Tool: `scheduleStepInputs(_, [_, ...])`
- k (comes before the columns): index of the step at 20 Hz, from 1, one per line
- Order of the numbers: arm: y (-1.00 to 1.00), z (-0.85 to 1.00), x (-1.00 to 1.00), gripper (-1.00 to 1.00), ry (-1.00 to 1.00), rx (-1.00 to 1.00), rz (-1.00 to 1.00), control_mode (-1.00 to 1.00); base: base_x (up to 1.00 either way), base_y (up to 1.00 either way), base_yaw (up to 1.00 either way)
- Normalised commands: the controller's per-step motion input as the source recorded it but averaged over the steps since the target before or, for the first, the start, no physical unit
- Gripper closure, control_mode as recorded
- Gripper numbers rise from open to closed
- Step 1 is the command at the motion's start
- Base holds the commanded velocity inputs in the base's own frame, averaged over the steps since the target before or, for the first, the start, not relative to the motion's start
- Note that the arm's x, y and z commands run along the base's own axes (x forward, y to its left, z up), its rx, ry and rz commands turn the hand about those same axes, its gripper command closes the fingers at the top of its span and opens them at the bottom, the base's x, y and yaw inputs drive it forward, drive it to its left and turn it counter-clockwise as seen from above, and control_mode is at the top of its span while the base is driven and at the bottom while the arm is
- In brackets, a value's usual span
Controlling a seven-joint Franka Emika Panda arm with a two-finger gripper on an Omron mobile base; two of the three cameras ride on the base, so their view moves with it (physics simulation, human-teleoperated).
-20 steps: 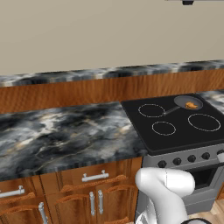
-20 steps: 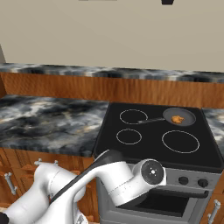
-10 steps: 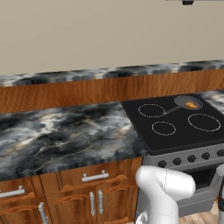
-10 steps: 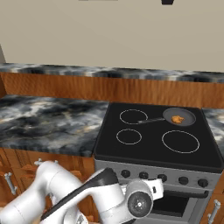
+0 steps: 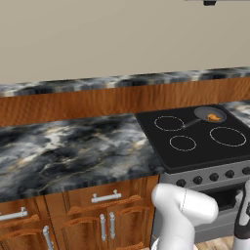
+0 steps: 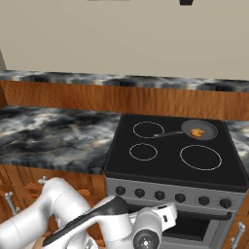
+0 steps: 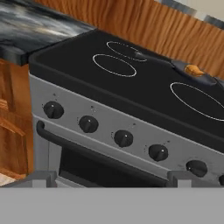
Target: Pick the croissant and place it on the pan. Then turn on the stove to warm the croissant.
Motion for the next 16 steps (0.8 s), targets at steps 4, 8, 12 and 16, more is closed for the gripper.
scheduleStepInputs(4, [-0.03,-0.15,0.01,-1.00,-0.02,0.00,0.11,-1.00,0.00,0.00,0.00])
scheduleStepInputs(8, [-0.04,-0.11,0.04,-1.00,-0.03,0.00,0.11,-1.00,0.00,0.00,0.00])
scheduleStepInputs(12, [-0.06,-0.09,0.08,-1.00,-0.05,0.00,0.09,-1.00,0.00,0.00,0.00])
scheduleStepInputs(16, [-0.02,-0.09,0.16,-1.00,-0.02,0.00,0.02,-1.00,0.00,0.00,0.00])
